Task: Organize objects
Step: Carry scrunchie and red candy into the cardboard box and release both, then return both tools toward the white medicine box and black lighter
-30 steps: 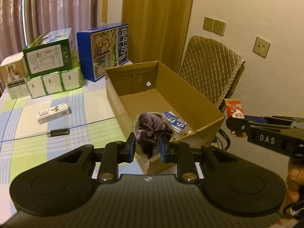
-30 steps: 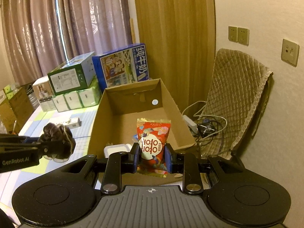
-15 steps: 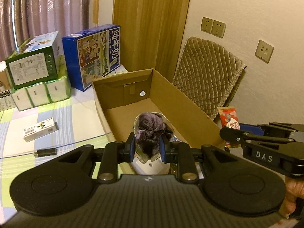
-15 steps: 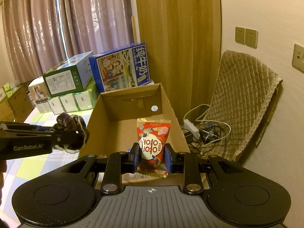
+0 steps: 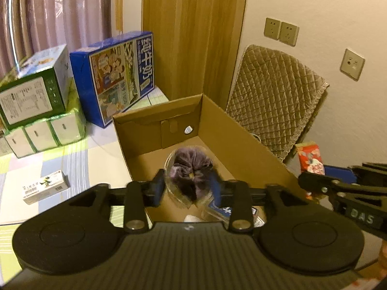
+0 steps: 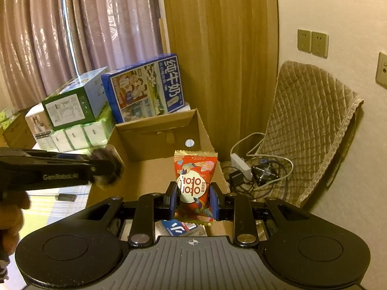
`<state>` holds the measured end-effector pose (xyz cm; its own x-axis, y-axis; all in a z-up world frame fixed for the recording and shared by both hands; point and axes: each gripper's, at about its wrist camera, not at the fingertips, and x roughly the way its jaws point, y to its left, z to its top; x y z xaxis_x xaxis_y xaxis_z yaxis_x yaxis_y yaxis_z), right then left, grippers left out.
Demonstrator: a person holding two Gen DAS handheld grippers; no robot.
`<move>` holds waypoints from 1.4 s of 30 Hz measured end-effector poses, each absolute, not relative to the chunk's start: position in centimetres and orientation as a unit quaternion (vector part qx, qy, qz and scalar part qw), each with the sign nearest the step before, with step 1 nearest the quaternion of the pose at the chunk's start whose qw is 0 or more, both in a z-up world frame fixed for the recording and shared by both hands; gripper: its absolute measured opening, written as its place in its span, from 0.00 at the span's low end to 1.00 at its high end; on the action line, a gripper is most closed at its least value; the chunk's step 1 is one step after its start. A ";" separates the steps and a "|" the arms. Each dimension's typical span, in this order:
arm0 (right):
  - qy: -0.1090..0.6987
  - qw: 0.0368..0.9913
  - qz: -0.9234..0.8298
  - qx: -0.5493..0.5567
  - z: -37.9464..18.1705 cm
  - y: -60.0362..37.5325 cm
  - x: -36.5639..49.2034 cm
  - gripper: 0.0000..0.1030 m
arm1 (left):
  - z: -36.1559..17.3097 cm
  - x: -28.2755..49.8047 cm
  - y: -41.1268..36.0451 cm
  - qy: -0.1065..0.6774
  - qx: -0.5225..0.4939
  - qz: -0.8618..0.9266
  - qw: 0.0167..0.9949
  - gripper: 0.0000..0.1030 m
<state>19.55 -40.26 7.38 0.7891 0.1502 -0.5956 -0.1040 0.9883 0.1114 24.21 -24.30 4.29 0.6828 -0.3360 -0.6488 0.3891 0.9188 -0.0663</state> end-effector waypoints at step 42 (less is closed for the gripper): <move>0.303 0.940 0.102 0.120 8.1 -38.3 13.0 0.76 | 3.4 13.4 -10.1 0.351 -0.046 -0.085 0.931 0.68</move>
